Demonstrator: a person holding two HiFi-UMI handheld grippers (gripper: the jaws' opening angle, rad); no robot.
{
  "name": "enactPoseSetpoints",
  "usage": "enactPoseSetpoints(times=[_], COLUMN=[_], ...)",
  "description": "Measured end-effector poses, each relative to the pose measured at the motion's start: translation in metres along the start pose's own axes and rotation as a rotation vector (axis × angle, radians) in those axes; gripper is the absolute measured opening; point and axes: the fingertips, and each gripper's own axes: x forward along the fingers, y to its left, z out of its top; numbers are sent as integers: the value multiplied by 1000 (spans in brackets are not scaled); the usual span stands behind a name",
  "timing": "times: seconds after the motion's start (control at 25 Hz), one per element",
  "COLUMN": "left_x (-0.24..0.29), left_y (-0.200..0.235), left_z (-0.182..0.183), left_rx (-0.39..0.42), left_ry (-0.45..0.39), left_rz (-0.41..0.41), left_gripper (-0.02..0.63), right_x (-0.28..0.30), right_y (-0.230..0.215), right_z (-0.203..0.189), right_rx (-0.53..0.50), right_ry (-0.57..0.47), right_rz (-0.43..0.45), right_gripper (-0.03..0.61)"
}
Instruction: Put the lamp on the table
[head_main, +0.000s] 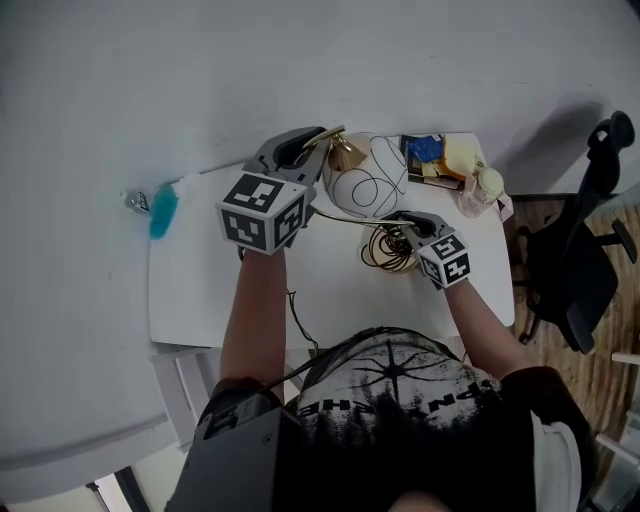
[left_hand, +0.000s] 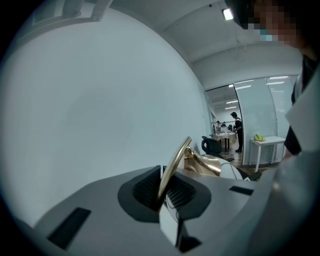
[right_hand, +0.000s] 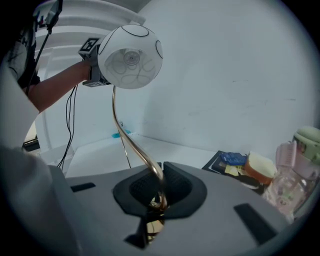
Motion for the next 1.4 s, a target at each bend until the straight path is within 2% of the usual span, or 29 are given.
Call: enactPoseSetpoints(times=[0.32, 0.76, 1.0, 1.4], left_x=[23, 59, 79, 98], left_y=[48, 95, 106, 109], left_z=[-3, -1, 3, 20], left_rx=[10, 92, 156, 289], left_ry=[8, 33, 57, 79], left_rz=[-1, 19, 35, 53], left_gripper=[23, 21, 17, 17], right_x=[56, 131, 163, 200], right_y=[-23, -55, -75, -84], right_z=[22, 44, 53, 68], right_rx=[2, 53, 76, 138], right_ry=[-12, -26, -33, -62], right_rz=[-20, -30, -54, -52], right_gripper=[21, 21, 22, 28])
